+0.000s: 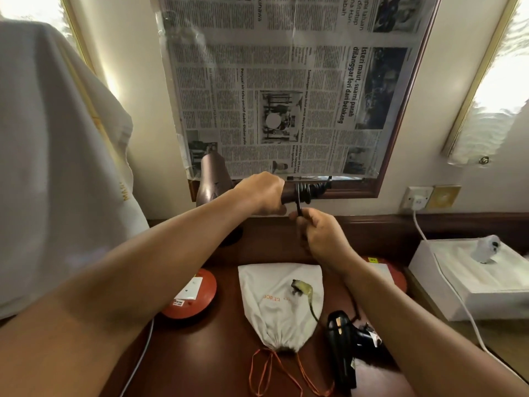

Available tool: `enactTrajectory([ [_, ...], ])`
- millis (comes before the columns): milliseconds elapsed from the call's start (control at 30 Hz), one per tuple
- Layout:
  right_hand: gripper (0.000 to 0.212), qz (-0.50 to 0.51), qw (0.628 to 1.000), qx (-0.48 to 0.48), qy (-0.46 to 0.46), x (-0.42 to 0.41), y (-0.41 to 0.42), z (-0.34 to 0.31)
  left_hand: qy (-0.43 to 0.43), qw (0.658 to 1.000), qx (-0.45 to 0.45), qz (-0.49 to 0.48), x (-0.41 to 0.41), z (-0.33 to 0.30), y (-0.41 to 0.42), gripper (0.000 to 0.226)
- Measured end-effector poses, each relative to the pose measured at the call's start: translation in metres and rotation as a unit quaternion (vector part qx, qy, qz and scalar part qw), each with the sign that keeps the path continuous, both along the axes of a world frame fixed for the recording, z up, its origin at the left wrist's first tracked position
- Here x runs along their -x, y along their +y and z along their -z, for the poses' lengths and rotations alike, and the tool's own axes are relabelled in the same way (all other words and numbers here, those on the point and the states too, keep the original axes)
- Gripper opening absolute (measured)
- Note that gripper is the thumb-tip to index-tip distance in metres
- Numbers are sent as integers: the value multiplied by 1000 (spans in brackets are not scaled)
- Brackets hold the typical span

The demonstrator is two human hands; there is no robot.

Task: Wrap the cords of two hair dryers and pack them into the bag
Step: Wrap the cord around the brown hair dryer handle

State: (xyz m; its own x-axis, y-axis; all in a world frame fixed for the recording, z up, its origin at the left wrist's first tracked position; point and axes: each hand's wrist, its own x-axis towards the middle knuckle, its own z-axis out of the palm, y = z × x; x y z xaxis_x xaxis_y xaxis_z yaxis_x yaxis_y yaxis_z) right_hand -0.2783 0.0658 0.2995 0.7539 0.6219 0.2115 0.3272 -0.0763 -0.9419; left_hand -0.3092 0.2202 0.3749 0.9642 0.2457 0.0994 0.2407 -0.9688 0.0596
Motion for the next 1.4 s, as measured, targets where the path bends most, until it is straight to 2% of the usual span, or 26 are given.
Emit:
enactTrajectory([
  [67,35,-66,987,-37,139,-2,-2,9,-8,1000,28,0,0,-2,-1,22],
  [167,59,-161,953,-33,256,-4,-4,25,-8,999,38,9,1,-9,-7,23],
  [233,57,-195,931,-52,304,-9,-3,35,-5,999,28,23,3,-13,-10,26],
  [367,34,-215,912,-84,340,-23,-1,40,-2,999,24,42,12,-19,-11,24],
  [433,30,-199,929,-48,308,-31,-1,34,2,998,13,53,17,-23,-11,24],
  [500,33,-165,954,27,251,-38,0,21,-3,998,16,64,22,-26,-13,23],
  [600,38,-116,975,126,139,-52,1,-4,4,997,6,81,27,-29,-17,23],
  [667,28,-91,980,169,43,-58,-5,-22,8,996,-6,88,31,-30,-18,25],
  [733,14,-73,971,213,-83,-68,-10,-43,13,995,-37,96,33,-31,-20,26],
  [767,15,-72,959,240,-131,-74,-10,-55,16,993,-60,101,34,-31,-21,27],
  [900,28,-65,924,320,-198,-87,0,-100,16,983,-145,108,35,-25,-27,34],
  [1033,29,-37,894,323,-307,-71,4,-124,21,989,-126,77,28,-14,-26,31],
  [1200,30,14,886,309,-345,-35,5,-112,12,994,-96,56,21,-6,-13,31],
  [1400,31,128,948,175,-233,-4,7,-52,23,999,-30,-25,6,4,-13,29],
])
